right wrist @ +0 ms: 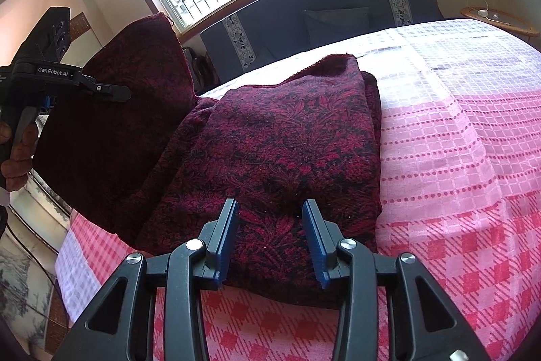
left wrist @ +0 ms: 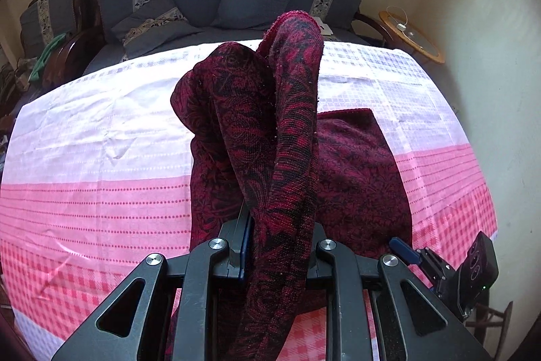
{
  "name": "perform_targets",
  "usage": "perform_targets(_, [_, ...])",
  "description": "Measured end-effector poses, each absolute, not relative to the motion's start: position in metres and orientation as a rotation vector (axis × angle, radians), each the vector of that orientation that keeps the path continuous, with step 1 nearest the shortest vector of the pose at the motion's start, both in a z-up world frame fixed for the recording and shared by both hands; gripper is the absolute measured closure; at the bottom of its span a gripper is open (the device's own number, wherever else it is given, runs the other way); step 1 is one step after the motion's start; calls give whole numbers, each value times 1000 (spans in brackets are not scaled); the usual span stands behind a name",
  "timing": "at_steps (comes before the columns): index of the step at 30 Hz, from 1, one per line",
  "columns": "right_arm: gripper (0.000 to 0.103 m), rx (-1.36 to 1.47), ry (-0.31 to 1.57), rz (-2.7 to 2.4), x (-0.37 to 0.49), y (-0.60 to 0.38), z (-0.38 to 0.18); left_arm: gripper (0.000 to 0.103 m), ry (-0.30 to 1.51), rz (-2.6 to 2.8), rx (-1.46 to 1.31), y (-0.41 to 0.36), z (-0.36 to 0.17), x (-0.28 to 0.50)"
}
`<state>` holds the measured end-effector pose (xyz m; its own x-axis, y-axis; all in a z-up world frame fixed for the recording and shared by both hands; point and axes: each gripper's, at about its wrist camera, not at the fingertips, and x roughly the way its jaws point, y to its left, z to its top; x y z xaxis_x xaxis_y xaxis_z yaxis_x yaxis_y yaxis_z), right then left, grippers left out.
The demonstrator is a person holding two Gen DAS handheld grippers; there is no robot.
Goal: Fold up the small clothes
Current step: 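Lift the sweater edge with the left gripper and fold it over the rest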
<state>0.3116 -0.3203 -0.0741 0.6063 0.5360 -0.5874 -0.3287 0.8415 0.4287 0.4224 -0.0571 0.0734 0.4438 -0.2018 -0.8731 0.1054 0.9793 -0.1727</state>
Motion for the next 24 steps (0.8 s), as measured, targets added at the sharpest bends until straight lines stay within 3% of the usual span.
perform_targets(14, [52,301,766,537,309,-318,-73,82,1087,-198,-161,-101,81,430])
perform_targets(24, [49,329,760,550,308,-319,-73,82,1141,-247,-214,-165,52,451])
